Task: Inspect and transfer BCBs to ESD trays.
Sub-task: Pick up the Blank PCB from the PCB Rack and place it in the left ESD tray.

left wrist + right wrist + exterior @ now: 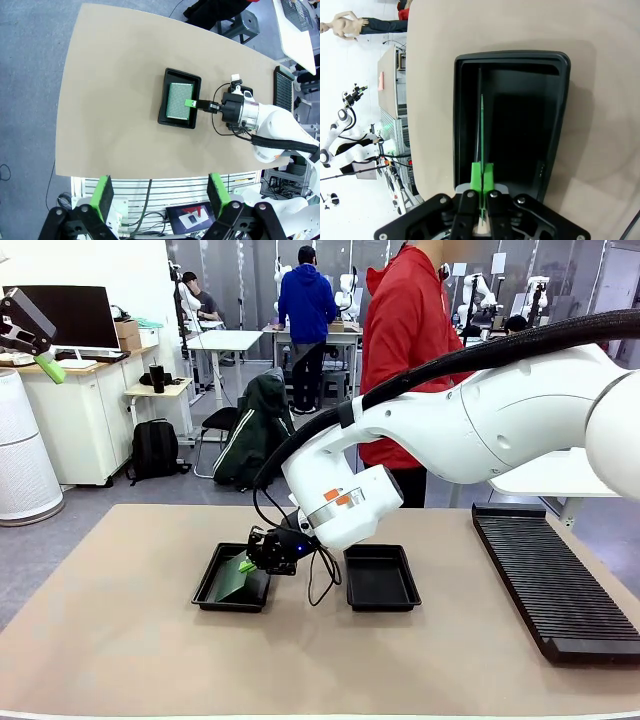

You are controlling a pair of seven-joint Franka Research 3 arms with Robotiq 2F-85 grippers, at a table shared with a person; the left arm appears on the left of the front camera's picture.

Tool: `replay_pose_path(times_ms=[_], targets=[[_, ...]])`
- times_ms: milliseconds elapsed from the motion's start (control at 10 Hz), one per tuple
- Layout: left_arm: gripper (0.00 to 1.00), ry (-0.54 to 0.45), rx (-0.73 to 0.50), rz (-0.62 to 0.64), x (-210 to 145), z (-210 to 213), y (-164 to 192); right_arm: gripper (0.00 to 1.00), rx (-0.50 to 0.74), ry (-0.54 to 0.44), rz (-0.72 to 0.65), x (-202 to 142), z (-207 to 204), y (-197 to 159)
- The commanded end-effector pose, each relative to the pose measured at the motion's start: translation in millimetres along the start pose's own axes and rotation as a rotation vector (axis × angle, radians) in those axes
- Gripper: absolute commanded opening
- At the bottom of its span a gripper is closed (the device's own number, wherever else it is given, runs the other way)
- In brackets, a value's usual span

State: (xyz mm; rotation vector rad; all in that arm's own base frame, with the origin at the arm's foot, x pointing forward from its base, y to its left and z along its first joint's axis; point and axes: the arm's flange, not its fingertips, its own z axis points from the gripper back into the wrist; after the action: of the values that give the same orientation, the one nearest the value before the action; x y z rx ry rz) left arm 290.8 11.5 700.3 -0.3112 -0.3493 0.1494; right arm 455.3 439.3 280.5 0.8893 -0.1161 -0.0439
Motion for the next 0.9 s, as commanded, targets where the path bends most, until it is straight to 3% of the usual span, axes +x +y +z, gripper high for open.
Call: replay_pose_path(times_ms=[0, 100, 600, 700, 800], targets=[[1.0, 0.002, -0.003, 0.004, 0, -2, 1, 0.02, 0.004, -0.002, 0.008, 0, 2, 4], [1.0, 0.002, -0.003, 0.004, 0, -2, 1, 0.02, 0.0, 0.0, 0.0, 0, 0, 0], [1.0, 0.002, -0.003, 0.004, 0, -2, 1, 0.48, -0.156, 0.022, 0.002, 5, 7, 27], [1.0, 0.002, -0.003, 0.004, 0, -2, 1, 0.45, -0.19, 0.022, 0.014, 5, 11, 36], [1.0, 0.002, -0.003, 0.004, 0, -2, 1, 0.67, -0.209, 0.012, 0.03, 4, 17, 48]])
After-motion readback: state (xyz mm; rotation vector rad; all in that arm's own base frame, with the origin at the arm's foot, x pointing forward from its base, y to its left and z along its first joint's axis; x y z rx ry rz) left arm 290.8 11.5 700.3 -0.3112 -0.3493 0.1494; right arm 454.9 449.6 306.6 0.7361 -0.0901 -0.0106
